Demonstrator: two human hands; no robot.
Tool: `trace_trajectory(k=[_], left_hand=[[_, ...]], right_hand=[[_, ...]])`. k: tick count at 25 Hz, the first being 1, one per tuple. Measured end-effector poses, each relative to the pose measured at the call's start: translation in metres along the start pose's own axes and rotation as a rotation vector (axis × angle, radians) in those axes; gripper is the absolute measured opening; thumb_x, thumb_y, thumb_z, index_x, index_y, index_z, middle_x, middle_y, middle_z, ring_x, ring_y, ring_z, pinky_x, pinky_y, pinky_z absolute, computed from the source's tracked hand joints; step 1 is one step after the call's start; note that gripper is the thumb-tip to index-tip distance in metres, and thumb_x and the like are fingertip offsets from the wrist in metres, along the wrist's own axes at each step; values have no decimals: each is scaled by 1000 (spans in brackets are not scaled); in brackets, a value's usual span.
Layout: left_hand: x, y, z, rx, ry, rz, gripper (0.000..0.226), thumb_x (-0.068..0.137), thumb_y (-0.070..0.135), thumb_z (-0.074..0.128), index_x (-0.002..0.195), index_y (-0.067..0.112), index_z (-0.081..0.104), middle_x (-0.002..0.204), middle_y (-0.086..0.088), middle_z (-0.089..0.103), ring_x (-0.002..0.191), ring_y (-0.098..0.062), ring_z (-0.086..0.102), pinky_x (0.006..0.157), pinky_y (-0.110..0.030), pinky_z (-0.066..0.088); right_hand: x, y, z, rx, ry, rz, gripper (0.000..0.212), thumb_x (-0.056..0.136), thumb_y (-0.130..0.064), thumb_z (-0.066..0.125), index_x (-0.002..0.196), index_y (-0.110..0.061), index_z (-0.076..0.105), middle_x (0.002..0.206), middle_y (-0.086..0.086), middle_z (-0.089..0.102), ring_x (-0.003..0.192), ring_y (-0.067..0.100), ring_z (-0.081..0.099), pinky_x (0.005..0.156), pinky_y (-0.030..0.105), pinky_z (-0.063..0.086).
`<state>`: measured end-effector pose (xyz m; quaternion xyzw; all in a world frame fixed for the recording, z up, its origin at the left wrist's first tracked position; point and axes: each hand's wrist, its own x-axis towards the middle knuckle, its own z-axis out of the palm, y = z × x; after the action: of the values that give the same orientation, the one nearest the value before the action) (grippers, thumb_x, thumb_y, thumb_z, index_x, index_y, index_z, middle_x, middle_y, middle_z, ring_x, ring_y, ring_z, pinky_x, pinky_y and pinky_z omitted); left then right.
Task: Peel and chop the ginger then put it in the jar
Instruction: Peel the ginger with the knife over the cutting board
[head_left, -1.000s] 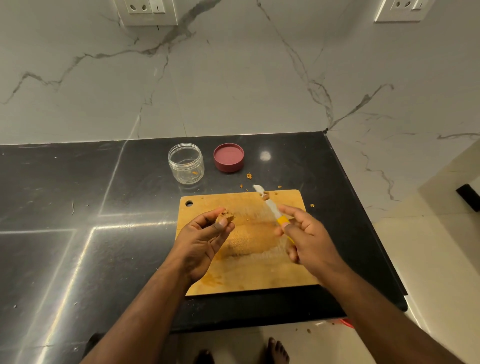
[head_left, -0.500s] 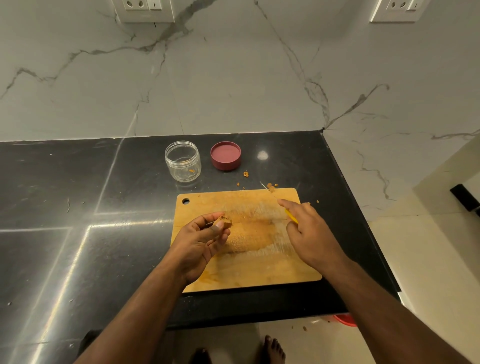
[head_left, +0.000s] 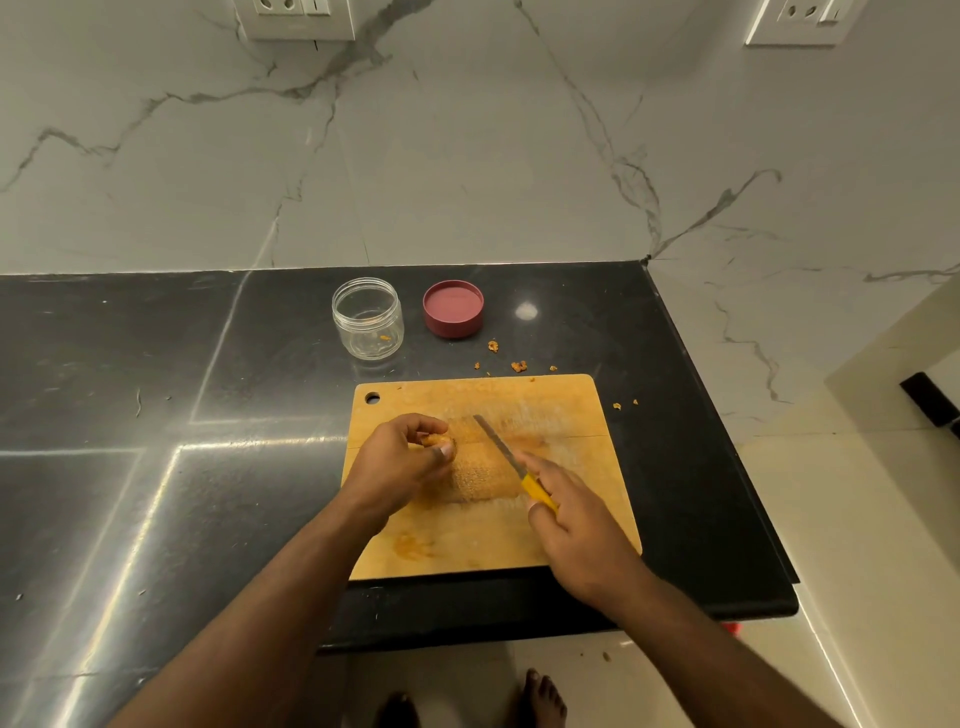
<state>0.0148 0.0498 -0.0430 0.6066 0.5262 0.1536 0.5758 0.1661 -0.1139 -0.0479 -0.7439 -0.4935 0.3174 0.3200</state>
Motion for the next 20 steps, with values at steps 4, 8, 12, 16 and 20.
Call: trace_trajectory(k=[4, 8, 12, 16, 20], left_hand=[[0, -4, 1, -139, 1, -14, 24, 87, 6, 74, 109, 15, 67, 115, -9, 63, 96, -22, 71, 74, -29, 62], [-14, 1, -5, -693, -198, -137, 30, 93, 0, 60, 122, 3, 57, 117, -25, 68, 106, -36, 70, 85, -39, 61], [-26, 6, -16, -910, -312, -168, 31, 95, 0, 52, 126, 3, 58, 120, -27, 66, 107, -37, 69, 81, -33, 61], [-29, 10, -18, -933, -362, -134, 43, 91, 3, 55, 134, 2, 54, 117, -23, 68, 92, -26, 72, 72, -26, 61], [-31, 12, -17, -926, -404, -104, 45, 93, 6, 54, 137, 1, 51, 110, -19, 69, 83, -21, 70, 69, -24, 61]], right_hand=[[-5, -7, 13, 169, -1, 42, 45, 103, -23, 46, 141, -47, 40, 137, -25, 45, 115, -14, 43, 97, 7, 34], [-5, -18, 10, 600, 19, 123, 42, 103, -17, 48, 128, -50, 51, 102, -11, 62, 56, -4, 47, 52, 11, 37], [-3, -26, 1, 700, -2, 72, 40, 103, -16, 48, 133, -42, 54, 82, -1, 61, 45, 9, 33, 40, 22, 29], [-3, -34, 0, 603, -18, -9, 41, 103, -16, 48, 135, -41, 52, 82, -2, 61, 46, 4, 42, 46, 13, 35], [-6, -40, 1, 532, -3, -35, 42, 103, -16, 48, 133, -45, 51, 84, 0, 61, 56, -3, 54, 52, 8, 40]])
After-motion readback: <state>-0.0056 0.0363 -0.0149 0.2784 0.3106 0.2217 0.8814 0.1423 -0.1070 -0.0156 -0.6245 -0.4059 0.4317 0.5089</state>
